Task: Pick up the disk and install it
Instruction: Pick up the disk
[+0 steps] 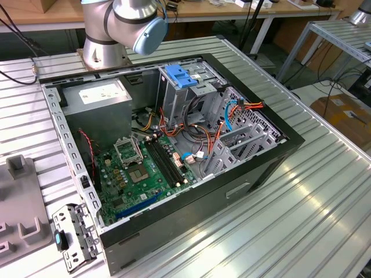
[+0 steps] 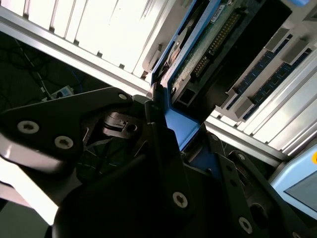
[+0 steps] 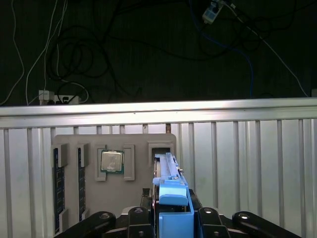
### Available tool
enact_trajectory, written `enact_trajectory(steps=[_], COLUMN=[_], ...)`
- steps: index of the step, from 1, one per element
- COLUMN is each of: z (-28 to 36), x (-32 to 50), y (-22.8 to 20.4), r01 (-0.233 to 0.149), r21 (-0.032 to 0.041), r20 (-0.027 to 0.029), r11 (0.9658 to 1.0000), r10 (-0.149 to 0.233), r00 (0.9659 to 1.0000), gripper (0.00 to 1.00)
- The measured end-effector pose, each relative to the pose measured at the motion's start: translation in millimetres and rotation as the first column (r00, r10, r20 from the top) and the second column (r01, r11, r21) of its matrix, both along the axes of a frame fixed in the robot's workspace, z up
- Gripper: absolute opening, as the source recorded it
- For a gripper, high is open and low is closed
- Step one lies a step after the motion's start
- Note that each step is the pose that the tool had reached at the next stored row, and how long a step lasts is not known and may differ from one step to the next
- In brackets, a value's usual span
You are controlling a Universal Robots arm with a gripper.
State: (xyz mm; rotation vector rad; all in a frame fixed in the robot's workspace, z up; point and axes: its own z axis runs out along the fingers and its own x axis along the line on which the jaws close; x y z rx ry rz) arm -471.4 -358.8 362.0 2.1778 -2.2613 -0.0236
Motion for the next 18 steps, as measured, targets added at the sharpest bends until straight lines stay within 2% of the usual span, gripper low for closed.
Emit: enact_trajectory(steps=[18], z=[4.0], x=[0.2], y=[0.0], r01=[0.0], r21=[0.0], r20=[0.0], r11=[1.0], r10=[0.0], r00=[1.0], gripper=[0.37])
